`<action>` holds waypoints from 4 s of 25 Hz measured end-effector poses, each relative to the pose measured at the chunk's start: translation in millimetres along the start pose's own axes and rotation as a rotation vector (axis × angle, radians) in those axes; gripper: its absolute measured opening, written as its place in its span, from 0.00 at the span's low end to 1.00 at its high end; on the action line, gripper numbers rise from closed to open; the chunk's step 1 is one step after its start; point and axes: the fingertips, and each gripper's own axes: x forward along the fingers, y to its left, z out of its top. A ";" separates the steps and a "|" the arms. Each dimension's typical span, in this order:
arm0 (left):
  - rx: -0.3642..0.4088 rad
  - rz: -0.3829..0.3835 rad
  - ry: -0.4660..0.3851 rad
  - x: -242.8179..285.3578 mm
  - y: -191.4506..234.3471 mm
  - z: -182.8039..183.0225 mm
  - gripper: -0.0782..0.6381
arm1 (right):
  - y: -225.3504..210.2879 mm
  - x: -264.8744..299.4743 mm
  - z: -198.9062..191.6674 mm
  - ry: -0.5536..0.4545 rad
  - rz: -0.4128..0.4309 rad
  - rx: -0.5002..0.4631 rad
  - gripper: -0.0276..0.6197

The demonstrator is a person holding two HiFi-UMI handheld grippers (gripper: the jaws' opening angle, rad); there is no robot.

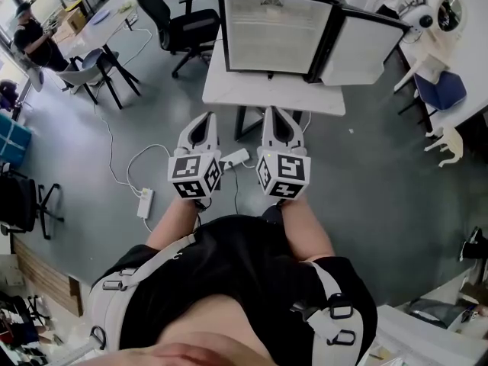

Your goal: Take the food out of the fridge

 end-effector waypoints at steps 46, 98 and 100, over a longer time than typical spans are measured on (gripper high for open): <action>0.010 0.030 0.021 336.9 -11.4 22.1 0.11 | -187.6 278.6 -7.2 0.050 0.088 0.122 0.05; 0.016 0.185 0.084 318.9 100.9 7.6 0.11 | -185.9 430.2 -108.2 0.235 -0.018 1.348 0.20; 0.016 0.173 0.088 321.4 97.9 6.2 0.11 | -186.0 427.2 -107.9 0.231 -0.006 1.357 0.19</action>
